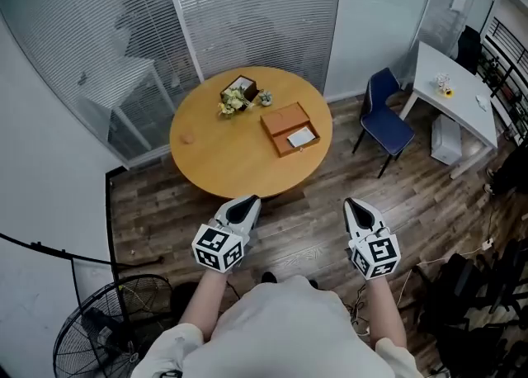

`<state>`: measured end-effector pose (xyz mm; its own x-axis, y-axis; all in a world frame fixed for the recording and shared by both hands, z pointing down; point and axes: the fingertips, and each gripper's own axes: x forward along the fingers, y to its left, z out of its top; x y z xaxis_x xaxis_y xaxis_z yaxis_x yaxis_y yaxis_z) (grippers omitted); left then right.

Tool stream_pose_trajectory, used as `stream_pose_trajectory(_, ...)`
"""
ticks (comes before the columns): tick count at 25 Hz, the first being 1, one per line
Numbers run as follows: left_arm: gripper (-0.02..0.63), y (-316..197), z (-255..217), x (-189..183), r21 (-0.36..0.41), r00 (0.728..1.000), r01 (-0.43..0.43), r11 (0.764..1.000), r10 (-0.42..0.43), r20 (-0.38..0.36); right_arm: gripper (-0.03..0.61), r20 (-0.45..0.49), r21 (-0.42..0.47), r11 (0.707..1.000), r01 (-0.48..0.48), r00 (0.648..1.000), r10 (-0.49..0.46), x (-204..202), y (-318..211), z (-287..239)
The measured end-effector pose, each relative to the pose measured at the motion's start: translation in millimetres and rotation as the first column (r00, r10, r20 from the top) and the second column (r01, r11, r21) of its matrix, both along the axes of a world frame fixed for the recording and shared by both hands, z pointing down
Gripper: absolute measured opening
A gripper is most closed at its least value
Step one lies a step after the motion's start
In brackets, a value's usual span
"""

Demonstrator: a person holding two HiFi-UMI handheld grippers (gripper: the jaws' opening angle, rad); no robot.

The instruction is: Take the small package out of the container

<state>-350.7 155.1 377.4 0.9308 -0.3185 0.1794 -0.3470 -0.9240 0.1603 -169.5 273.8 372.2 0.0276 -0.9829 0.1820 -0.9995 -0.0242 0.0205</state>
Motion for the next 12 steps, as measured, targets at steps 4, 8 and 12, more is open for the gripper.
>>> stream_pose_trajectory(4,0.028,-7.4,3.1,-7.5,-0.007,1.0,-0.002,1.0,0.002,-0.009,0.003,0.004,-0.008,1.0,-0.013,1.0,0.013,-10.6,-2.4,6.0)
stream_pose_trajectory(8,0.105,-16.3,2.6,-10.5,-0.01,1.0,-0.013,1.0,0.012,-0.008,0.003,0.022,-0.017,0.999,-0.037,0.999,0.038,-18.6,-5.4,12.6)
stream_pose_trajectory(12,0.124,-24.2,-0.1,-13.2,-0.012,0.999,-0.024,1.0,0.024,-0.024,0.003,0.022,-0.017,0.998,-0.053,0.998,0.054,-29.1,-6.2,14.4)
